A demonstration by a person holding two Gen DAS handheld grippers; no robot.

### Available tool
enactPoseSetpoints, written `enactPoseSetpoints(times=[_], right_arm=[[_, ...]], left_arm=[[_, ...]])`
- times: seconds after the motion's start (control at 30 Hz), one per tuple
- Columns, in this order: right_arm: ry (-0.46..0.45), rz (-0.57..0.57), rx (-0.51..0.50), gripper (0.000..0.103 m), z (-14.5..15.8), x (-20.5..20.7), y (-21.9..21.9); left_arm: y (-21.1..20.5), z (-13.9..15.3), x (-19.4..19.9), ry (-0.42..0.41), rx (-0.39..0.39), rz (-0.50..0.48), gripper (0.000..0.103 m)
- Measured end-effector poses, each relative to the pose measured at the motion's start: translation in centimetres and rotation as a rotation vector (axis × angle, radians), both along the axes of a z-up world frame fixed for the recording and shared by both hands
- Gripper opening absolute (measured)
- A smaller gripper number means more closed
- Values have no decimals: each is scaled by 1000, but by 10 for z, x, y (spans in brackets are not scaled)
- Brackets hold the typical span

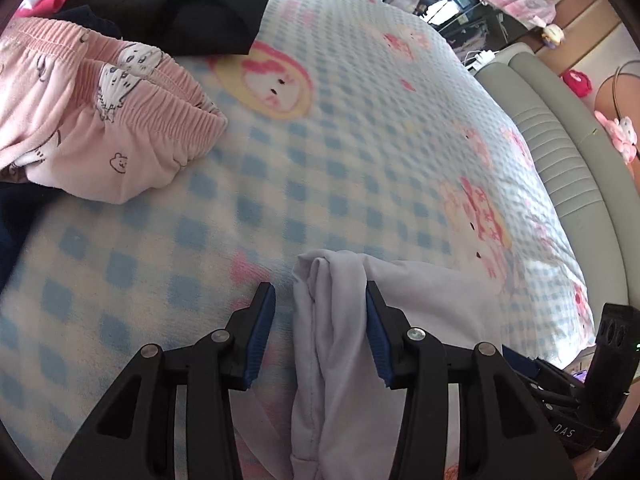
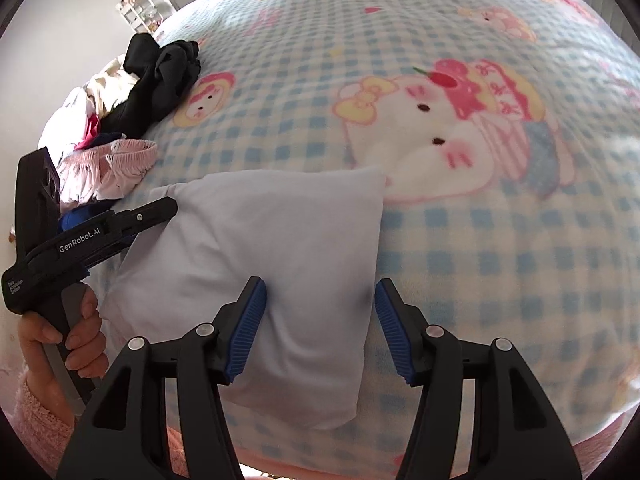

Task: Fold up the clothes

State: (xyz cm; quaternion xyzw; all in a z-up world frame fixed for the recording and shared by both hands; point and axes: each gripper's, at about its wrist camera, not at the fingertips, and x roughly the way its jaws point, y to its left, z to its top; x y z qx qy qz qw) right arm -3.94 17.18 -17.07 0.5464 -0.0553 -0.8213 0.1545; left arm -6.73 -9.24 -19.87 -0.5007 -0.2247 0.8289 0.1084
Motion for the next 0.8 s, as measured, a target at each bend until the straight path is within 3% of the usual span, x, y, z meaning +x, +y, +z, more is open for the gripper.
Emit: enactPoseSetpoints(times=[0.13,0.27,0.43,0.5,0.63,0.7,0.73,0.77,0.8], right_arm=[[32,-10,-48,60,6,7,12],[86,-16,-95,60,17,13,24],[116,-56,-7,60,28,-13,30],[95,-61,34,60,18,-20,25],[53,-72,121,60,-3,-33,15],[40,-91,218,60,-15,-21,11],[34,-102,256,60,-21,-16,10],[34,-127,214,60,-18,-9,16],[35,-151,172,60,-15,-3,22]], left_arm=[[-6,7,1,23,-48,12,46],[-32,22,11,57,-36,86,43],[-21,25,8,84,20,15,43],[-15,25,6,93,40,-16,43],[-21,20,12,62,-93,55,46],[-24,18,15,49,-156,88,44],[-30,23,22,64,-160,88,44],[-34,28,29,78,-155,84,44],[-36,30,33,84,-93,57,44]])
